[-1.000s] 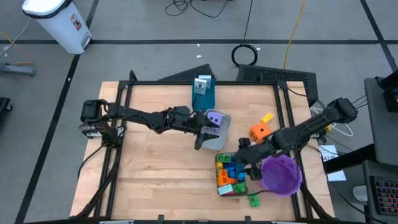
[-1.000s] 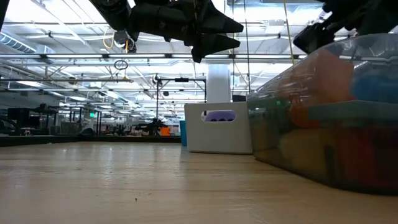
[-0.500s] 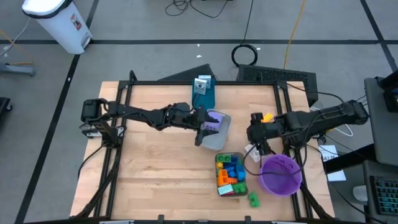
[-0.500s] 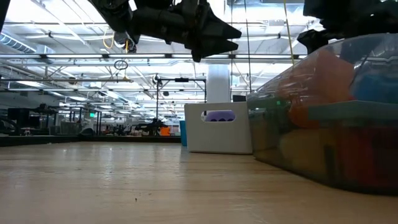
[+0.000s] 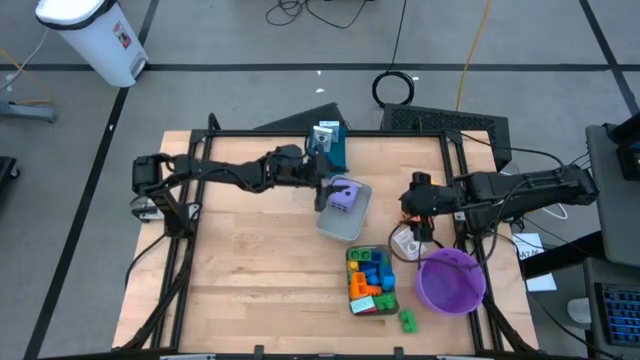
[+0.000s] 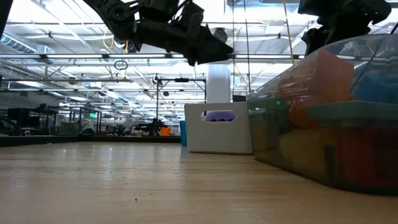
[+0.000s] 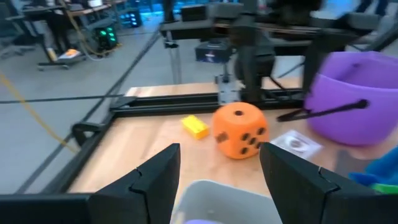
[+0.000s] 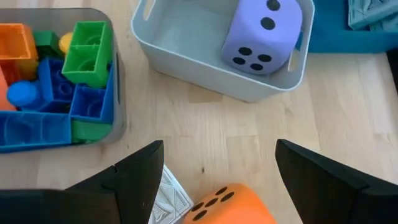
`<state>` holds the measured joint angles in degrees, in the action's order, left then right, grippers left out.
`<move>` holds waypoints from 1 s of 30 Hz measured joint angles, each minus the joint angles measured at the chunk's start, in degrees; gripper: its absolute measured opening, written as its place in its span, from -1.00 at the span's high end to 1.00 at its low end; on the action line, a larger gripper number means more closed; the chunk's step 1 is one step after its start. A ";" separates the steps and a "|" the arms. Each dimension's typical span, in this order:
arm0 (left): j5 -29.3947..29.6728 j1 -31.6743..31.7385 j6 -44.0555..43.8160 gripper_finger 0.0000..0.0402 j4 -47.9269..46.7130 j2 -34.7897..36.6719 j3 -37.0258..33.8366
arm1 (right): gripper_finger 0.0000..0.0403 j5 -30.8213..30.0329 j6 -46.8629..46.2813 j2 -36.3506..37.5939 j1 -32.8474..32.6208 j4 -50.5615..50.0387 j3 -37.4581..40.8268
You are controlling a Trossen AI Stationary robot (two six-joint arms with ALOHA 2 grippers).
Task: Pick & Place Toys
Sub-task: Put the orange dice into the white bin
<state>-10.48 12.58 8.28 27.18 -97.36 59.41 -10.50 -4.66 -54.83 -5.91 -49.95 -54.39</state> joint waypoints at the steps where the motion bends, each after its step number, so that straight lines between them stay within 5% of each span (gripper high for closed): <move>1: 0.00 0.70 0.04 -0.13 0.10 0.00 0.10 | -0.50 0.02 0.70 0.00 -0.01 0.00 -0.02; 9: -0.04 4.68 -0.05 -0.13 0.09 0.00 0.37 | -0.53 -3.84 11.17 -0.09 1.78 -0.35 -0.02; 14: -0.20 5.85 0.02 -0.13 0.10 0.00 0.37 | -0.74 -3.98 13.69 -0.33 6.96 -2.87 -0.02; 18: -0.17 6.18 -0.44 -0.13 -0.05 0.00 0.36 | -0.95 0.35 15.26 -0.86 11.80 -5.21 -0.02; 24: -2.45 6.14 -0.46 -0.13 -0.13 0.00 0.37 | -0.97 7.26 17.03 -2.46 16.14 -7.97 -0.04; 30: -3.56 6.05 -0.68 -0.13 -0.15 0.00 0.37 | -0.98 7.96 17.58 -4.24 16.35 -13.29 -0.04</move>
<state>-14.04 18.63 7.60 27.03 -97.36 59.79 -2.53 12.92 -59.07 10.44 -63.24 -54.43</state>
